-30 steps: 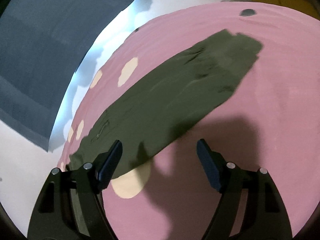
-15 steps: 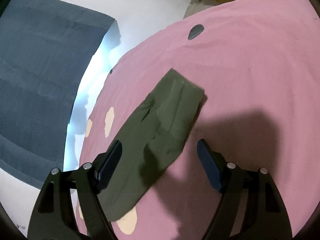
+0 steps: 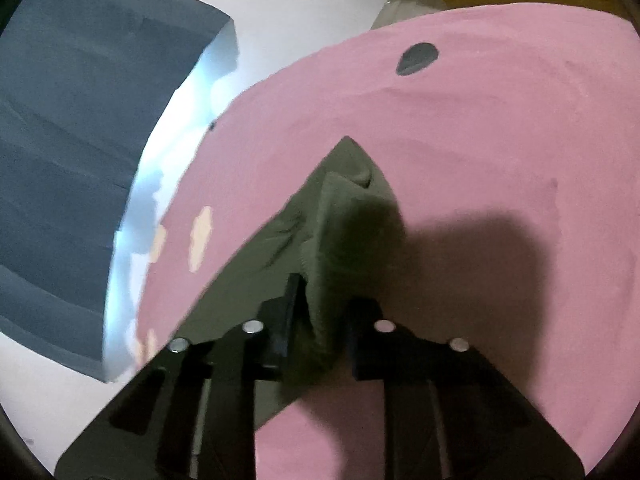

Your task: Fold small clothes

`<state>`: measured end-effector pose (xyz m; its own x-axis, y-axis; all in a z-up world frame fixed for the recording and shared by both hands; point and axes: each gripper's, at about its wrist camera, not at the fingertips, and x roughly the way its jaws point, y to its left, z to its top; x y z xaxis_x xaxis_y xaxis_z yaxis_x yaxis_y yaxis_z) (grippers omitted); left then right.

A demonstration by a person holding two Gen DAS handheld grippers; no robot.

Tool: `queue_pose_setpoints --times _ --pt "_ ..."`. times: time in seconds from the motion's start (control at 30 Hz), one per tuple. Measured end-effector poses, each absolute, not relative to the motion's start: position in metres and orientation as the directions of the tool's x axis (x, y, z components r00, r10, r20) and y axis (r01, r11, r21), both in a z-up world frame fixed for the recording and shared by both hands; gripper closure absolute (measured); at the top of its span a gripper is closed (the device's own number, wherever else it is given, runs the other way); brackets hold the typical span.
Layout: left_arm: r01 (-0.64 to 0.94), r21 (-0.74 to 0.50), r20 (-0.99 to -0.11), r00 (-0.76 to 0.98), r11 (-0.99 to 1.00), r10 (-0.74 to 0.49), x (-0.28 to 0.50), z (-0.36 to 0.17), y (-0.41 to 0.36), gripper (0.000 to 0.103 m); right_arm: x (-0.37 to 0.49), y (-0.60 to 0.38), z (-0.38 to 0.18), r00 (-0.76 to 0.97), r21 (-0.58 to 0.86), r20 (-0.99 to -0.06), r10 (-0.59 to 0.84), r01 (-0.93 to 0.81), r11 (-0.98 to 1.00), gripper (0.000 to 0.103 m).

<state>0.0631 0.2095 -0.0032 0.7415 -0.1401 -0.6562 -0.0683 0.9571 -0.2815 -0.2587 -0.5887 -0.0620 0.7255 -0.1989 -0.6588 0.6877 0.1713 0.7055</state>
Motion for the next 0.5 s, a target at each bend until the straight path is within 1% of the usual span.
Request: queue_pose_setpoints --times 0.1,0.2,0.33,0.43,0.5 --pt "-0.039 -0.265 -0.648 0.747 0.964 -0.148 0.058 -0.002 0.189 0.028 -0.253 -0.578 -0.032 0.772 0.738 -0.601 -0.209 0.636 0.227 0.09" --pt "-0.009 -0.264 -0.64 0.75 0.965 -0.168 0.051 0.0 0.171 0.027 -0.232 -0.556 0.012 0.825 0.759 -0.532 -0.192 0.565 0.323 0.09" --pt "0.023 -0.26 -0.639 0.745 0.965 -0.19 0.046 0.003 0.154 0.026 -0.18 -0.502 0.078 0.888 0.749 -0.446 -0.114 0.44 0.496 0.09" --pt "0.039 -0.248 -0.625 0.757 0.968 -0.191 0.04 0.006 0.148 0.026 -0.135 -0.45 0.115 0.909 0.71 -0.415 -0.033 0.346 0.613 0.09" --pt "0.045 -0.232 -0.619 0.764 0.972 -0.183 0.036 0.009 0.147 0.026 -0.107 -0.414 0.13 0.912 0.688 -0.41 0.032 0.285 0.668 0.09"
